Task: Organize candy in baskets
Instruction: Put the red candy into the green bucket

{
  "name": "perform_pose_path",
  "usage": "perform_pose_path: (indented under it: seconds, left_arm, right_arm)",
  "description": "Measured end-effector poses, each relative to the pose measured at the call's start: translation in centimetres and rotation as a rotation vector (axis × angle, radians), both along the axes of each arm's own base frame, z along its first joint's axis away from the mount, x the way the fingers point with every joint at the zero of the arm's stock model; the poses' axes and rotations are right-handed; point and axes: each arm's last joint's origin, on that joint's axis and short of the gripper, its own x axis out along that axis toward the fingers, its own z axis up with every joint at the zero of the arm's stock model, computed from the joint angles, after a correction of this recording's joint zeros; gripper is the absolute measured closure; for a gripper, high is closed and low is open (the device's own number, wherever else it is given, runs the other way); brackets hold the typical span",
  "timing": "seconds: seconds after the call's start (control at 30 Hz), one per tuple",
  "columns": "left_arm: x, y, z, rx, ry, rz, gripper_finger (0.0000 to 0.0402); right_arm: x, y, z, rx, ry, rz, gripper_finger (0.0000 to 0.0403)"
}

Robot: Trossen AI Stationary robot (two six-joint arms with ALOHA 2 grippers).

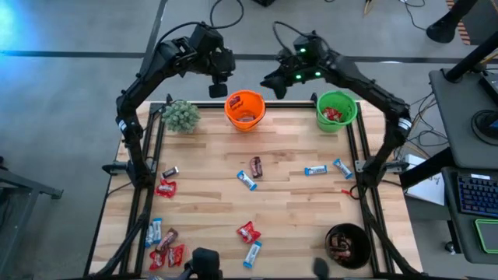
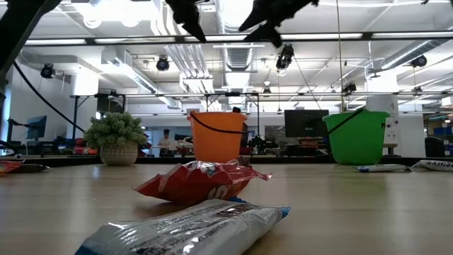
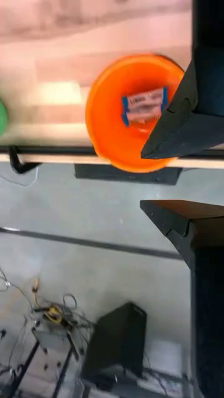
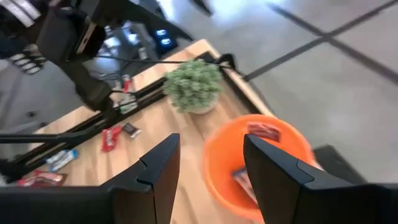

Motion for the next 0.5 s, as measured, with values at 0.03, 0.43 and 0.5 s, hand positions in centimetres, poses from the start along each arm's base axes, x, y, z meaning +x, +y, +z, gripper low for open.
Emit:
perform_pose_path:
  seconds: [0.03,0.43,0.5]
  left_arm:
    - [0.0,-0.1,0.0,-0.013,-0.007,-0.007,0.0303]
    - [1.3,-0.8,-0.8,-0.187,-0.075,-0.114,0.0265]
    - [1.5,-1.1,-0.9,-0.191,-0.069,-0.122,0.0250]
  right_arm:
    - [-0.7,0.5,0.6,-0.007,0.009,-0.020,0.0236]
    - [-6.1,5.5,2.2,-0.049,0.316,-0.248,0.0236]
    - [-6.1,5.9,1.9,-0.039,0.360,-0.240,0.0236]
